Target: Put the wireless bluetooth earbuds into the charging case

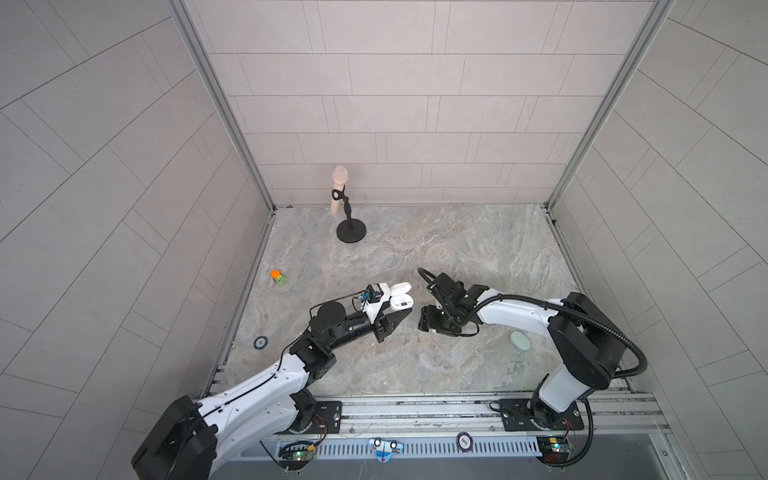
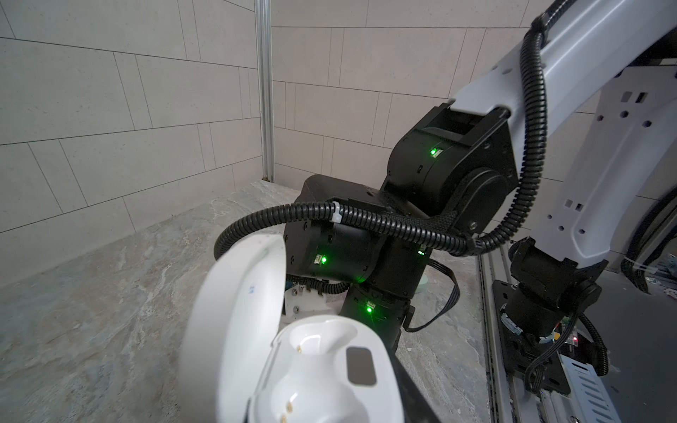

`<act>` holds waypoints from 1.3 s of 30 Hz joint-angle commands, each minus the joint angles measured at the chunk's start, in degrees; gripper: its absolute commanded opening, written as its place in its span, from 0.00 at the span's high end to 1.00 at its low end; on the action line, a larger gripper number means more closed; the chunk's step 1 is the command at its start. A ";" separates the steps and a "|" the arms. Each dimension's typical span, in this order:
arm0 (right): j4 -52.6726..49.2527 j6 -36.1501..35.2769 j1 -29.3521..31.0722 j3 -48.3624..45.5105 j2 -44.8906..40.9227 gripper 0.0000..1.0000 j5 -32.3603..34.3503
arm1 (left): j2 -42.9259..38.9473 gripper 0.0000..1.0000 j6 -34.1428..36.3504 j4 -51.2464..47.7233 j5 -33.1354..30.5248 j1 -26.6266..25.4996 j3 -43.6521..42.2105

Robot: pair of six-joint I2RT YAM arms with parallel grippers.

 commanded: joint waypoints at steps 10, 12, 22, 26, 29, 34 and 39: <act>0.18 3.78 1.13 4.66 -0.96 0.29 -1.72 | -2.09 0.79 0.69 -0.19 -0.37 0.26 -0.53; -0.87 3.21 1.11 4.98 -1.07 0.29 -1.25 | -2.37 0.78 0.70 -0.42 -0.50 0.26 -0.53; -12.46 -6.31 1.88 9.51 2.35 0.31 6.59 | -3.34 0.79 0.79 -1.19 -1.62 0.28 -0.53; -14.73 -10.37 2.78 11.82 4.42 0.34 8.13 | -4.89 0.79 0.75 -2.28 -3.07 0.35 -0.88; -13.79 -12.35 2.79 12.22 5.93 0.36 7.45 | -6.31 0.79 0.63 -3.06 -3.95 0.36 -1.40; -13.39 -14.99 2.87 15.16 9.61 0.47 6.69 | -7.64 0.78 0.52 -4.15 -4.59 0.51 -1.85; -14.86 -16.31 2.79 17.69 11.82 0.57 8.78 | -8.66 0.78 0.49 -5.25 -4.73 0.53 -1.77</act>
